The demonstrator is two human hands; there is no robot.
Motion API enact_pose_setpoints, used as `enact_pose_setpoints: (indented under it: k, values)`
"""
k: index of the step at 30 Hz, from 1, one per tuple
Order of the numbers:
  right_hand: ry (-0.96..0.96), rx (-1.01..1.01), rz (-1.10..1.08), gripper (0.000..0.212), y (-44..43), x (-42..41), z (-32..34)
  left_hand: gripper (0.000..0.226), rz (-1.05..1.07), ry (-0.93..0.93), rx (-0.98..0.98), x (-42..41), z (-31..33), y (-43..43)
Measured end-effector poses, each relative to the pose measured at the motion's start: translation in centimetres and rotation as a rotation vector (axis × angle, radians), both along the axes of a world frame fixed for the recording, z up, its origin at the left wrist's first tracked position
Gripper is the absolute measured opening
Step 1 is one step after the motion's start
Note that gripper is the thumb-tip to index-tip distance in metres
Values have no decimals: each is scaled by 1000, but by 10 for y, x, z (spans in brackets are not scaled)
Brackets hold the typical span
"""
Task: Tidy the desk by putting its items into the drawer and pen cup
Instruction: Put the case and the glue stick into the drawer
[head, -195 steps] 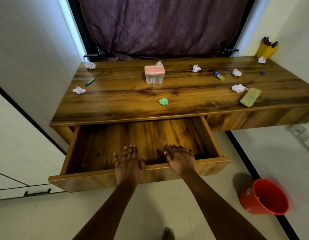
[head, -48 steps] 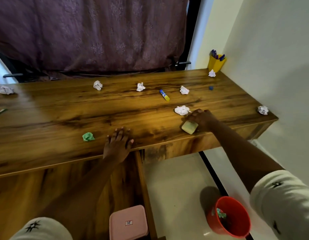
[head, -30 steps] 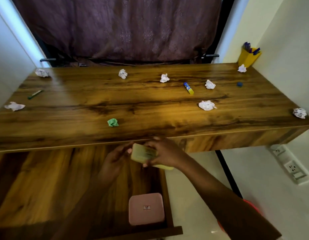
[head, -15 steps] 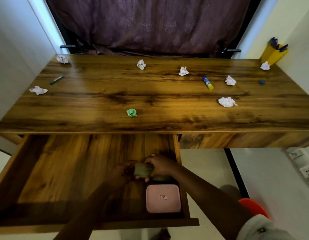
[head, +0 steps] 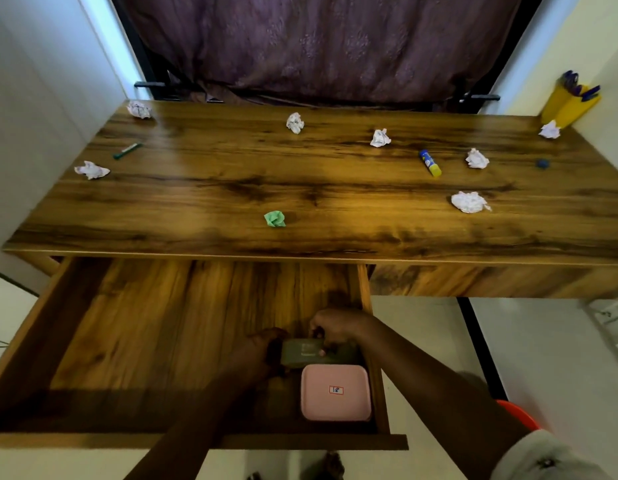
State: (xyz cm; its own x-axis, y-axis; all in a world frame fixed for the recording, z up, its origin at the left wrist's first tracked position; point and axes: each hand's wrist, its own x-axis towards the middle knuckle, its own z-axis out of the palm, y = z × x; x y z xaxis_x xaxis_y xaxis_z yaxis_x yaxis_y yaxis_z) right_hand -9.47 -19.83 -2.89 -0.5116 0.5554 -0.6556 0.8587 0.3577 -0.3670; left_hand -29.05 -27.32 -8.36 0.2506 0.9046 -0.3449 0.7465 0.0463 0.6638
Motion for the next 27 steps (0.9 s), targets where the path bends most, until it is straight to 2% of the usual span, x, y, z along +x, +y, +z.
enact_pose_setpoints:
  k: [3,5,8,11,13,20,23,27]
  values:
    - [53,62,-52,41,4,-5,10,86,31,11,-6,-5,13,0]
    - [191,111,-160,39,11,-20,27,80,183,-12,68,-26,31,3]
    - [380,229,-256,32,26,-53,56,66,409,57,271,-73,69,16]
    - [480,308,-278,25,50,-102,71,48,553,154,422,-134,107,40]
    - [522,365,-285,23,68,-137,70,48,608,198,431,-175,118,61]
    - [364,627,-215,34,96,-255,48,55,556,425,260,-281,106,133]
    - [281,658,-224,35,92,-273,41,57,509,534,223,-286,84,138]
    - [244,675,-294,40,99,-264,40,58,502,524,210,-272,72,144]
